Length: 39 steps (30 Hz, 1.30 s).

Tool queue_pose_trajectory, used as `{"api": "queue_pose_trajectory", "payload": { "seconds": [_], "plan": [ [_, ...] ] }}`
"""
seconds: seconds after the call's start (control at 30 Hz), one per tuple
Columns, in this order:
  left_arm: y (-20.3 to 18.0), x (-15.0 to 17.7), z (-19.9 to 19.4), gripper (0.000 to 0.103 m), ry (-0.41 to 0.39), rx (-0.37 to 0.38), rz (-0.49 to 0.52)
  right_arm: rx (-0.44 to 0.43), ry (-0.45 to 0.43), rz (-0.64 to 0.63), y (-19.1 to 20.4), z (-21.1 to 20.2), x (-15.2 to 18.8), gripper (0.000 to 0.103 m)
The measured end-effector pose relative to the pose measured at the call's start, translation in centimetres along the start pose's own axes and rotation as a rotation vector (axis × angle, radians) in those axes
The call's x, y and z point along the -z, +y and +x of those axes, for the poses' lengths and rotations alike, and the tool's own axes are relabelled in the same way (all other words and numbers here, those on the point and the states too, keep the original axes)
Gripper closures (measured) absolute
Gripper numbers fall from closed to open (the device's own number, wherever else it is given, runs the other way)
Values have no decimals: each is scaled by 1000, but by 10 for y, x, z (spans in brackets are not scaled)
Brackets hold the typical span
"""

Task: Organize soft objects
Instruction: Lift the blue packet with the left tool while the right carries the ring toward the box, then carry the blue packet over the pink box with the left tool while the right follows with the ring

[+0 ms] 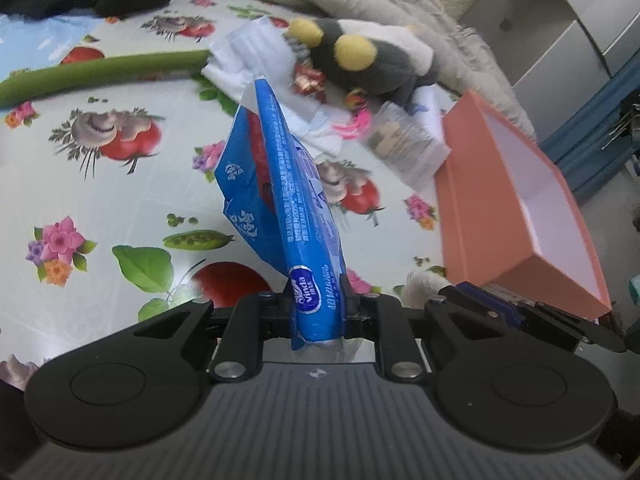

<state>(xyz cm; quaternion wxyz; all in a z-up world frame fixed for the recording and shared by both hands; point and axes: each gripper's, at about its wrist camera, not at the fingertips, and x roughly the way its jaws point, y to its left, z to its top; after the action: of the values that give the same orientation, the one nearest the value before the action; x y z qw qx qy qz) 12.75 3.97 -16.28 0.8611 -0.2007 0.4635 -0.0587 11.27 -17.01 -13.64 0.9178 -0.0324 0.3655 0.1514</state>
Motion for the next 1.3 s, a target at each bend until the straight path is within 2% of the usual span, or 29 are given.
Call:
{"api": "queue_pose_trajectory", "payload": {
  "seconds": [0.17, 0.47, 0.77, 0.87, 0.97, 1.03, 1.3],
  "plan": [
    [-12, 0, -19, 83, -13, 34, 14, 0, -43, 12, -2, -24, -7, 88],
    [-45, 2, -58, 83, -36, 74, 110, 5, -124, 22, -2, -77, -12, 88],
    [-74, 14, -86, 83, -27, 126, 174, 56, -168, 28, -11, -122, -12, 88],
    [-90, 14, -95, 83, -21, 142, 224, 76, -179, 41, -18, -135, -11, 88],
    [-106, 14, -99, 83, -25, 148, 268, 97, -186, 68, -30, -146, -9, 88],
    [-114, 14, -98, 83, -22, 158, 276, 140, -202, 68, -35, -152, -6, 88],
    [-160, 19, -83, 83, 15, 234, 331, 228, -212, 155, -71, -167, 2, 88]
  ]
}}
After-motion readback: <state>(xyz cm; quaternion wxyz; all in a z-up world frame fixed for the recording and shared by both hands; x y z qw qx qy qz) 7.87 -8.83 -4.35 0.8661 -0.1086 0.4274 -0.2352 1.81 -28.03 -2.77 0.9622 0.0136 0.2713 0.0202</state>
